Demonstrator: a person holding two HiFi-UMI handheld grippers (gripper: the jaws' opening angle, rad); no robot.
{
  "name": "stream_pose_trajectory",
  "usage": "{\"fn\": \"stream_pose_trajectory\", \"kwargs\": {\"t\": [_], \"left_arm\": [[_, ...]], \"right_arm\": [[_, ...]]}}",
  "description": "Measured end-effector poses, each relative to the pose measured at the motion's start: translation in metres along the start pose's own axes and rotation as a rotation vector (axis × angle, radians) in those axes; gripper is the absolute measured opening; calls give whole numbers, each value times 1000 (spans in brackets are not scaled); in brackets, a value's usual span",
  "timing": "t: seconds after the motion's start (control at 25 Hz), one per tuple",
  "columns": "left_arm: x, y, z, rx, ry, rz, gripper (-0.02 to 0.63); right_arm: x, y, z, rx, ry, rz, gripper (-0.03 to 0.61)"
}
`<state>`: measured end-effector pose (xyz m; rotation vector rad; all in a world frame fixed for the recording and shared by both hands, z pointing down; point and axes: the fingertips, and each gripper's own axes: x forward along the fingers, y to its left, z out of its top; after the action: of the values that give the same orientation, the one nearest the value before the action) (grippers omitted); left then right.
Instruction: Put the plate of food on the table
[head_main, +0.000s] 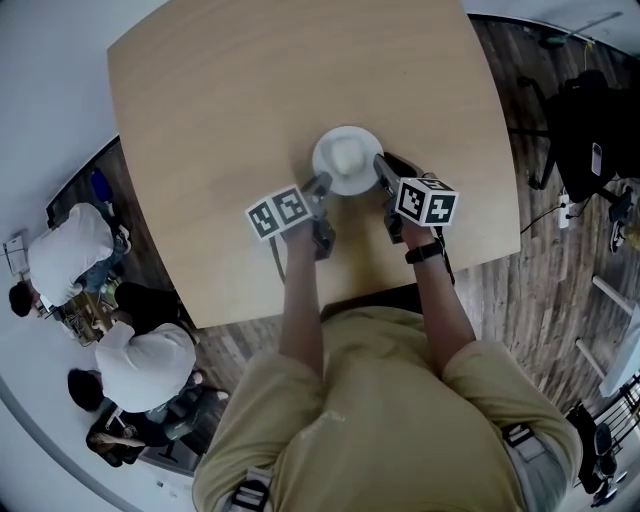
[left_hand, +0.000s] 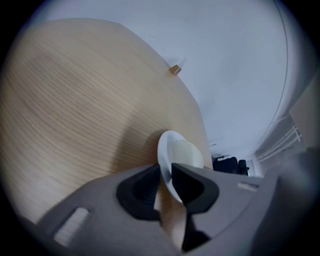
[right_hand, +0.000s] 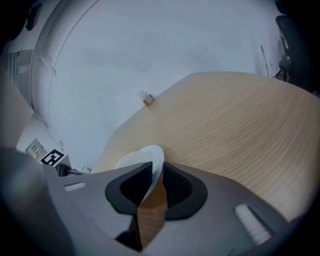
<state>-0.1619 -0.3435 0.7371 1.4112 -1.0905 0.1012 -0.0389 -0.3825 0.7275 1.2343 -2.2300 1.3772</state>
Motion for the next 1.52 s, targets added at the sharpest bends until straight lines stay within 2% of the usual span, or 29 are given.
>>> {"fn": "stream_pose_trajectory", "kwargs": {"t": [0.24, 0.36, 0.52, 0.64, 0.84, 0.96, 1.08, 1.32, 1.52], "left_arm": [[1, 0, 2, 17, -9, 19, 81], [2, -2, 1, 24, -2, 24, 119], [-1, -4, -3, 36, 1, 20, 209], [-9, -6, 6, 50, -40, 18, 239], [-35, -14, 20, 84, -133, -1, 242], [-54, -27, 21, 155, -169, -26, 263], [-75, -47, 21, 266, -216, -51, 274], [-135, -97, 10, 443, -345, -141, 266], [-185, -144, 4, 604, -441, -185, 202]], "right_arm": [[5, -2, -2, -17, 20, -12, 74], [5, -3, -2, -15, 30, -29, 69], [1, -7, -3, -42, 25, -56, 69], [-2, -9, 6, -50, -14, -53, 78], [-18, 1, 21, -93, -69, -42, 105], [-36, 15, 29, -156, -122, -39, 115], [-55, 38, 37, -269, -182, -32, 115], [-114, 103, 49, -329, -334, 89, 114], [-165, 153, 55, -387, -422, 158, 28]]}}
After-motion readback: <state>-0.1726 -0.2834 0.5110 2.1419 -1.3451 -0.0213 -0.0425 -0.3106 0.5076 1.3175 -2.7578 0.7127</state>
